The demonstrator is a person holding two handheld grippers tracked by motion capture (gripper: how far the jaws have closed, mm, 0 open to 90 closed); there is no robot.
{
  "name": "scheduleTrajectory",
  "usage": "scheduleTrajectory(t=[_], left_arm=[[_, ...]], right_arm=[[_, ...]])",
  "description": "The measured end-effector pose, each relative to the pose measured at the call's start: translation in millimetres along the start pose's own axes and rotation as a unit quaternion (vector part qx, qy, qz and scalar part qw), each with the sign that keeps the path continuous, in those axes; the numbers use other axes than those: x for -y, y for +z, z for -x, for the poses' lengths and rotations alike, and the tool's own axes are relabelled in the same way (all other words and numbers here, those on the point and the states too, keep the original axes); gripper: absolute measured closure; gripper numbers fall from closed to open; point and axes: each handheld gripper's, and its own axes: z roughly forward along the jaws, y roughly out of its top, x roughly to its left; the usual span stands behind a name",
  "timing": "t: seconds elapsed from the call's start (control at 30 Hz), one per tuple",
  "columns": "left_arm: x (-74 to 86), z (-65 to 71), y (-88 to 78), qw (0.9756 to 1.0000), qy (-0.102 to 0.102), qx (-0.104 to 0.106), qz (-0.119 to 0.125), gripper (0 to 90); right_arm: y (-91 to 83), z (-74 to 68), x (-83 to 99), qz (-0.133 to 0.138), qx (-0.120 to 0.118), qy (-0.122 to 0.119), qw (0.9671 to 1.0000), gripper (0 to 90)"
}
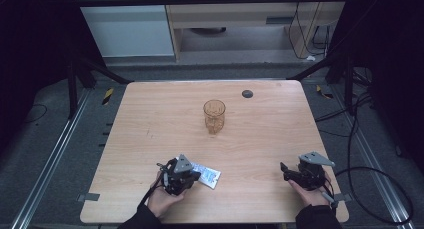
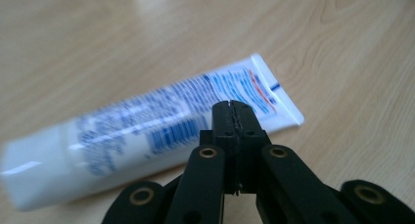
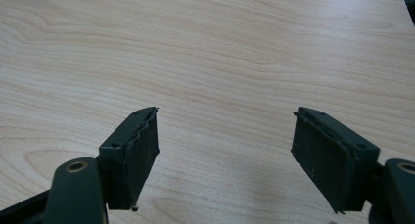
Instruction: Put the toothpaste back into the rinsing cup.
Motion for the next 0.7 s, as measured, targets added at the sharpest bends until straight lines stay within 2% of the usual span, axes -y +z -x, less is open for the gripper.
scheduleTrajectory(t=[0.07,0.1,0.13,0.17,0.3,0.37,0.43,0.47,0.5,0.53,0.57,0.6,0.7], left_arm=[[-3.8,-5.2,-4.4,1.0000,-0.001,-0.005,0.007,89.7],[-10.6,-17.4,-11.6,0.9997,-0.006,-0.017,0.016,89.7],[-13.7,-24.1,-14.3,0.9995,-0.009,-0.021,0.019,89.7],[-13.7,-24.1,-14.3,0.9995,-0.009,-0.021,0.019,89.7],[-23.0,-48.8,-15.2,0.9988,-0.025,-0.038,0.017,89.7],[-26.6,-63.5,-7.5,0.9987,-0.031,-0.042,0.002,89.7],[-27.2,-67.2,-4.2,0.9985,-0.033,-0.044,-0.004,89.7],[-26.8,-72.9,3.1,0.9985,-0.036,-0.040,-0.014,89.7],[-26.8,-72.9,3.1,0.9985,-0.036,-0.040,-0.014,89.7],[-24.7,-76.6,11.2,0.9982,-0.035,-0.040,-0.029,89.7],[-24.7,-76.6,11.2,0.9982,-0.035,-0.040,-0.029,89.7],[-22.4,-78.4,18.3,0.9978,-0.031,-0.039,-0.043,89.7],[-19.1,-77.8,22.6,0.9976,-0.022,-0.034,-0.056,89.7]], right_arm=[[0.2,-0.1,0.0,-0.001,0.001,0.000,1.0000,25.3],[0.4,-0.3,-0.1,-0.001,0.001,0.000,1.0000,25.3],[0.3,-0.4,-0.2,-0.001,0.001,-0.001,1.0000,25.3],[0.3,-0.4,-0.2,-0.001,0.001,-0.001,1.0000,25.3],[0.6,-0.5,0.1,-0.001,0.002,0.001,1.0000,25.3],[0.5,-0.6,0.3,-0.001,0.002,0.001,1.0000,25.3],[0.5,-0.6,0.3,-0.001,0.002,0.001,1.0000,25.3],[0.6,-0.4,0.5,-0.002,0.001,0.002,1.0000,25.3],[0.6,-0.4,0.5,-0.002,0.001,0.002,1.0000,25.3],[0.5,-0.3,0.7,-0.002,0.002,0.001,1.0000,25.3],[0.5,-0.3,0.7,-0.002,0.002,0.001,1.0000,25.3],[0.4,0.1,0.9,-0.002,0.001,0.001,1.0000,25.3],[-0.1,0.4,1.0,-0.001,0.001,0.000,1.0000,25.3]])
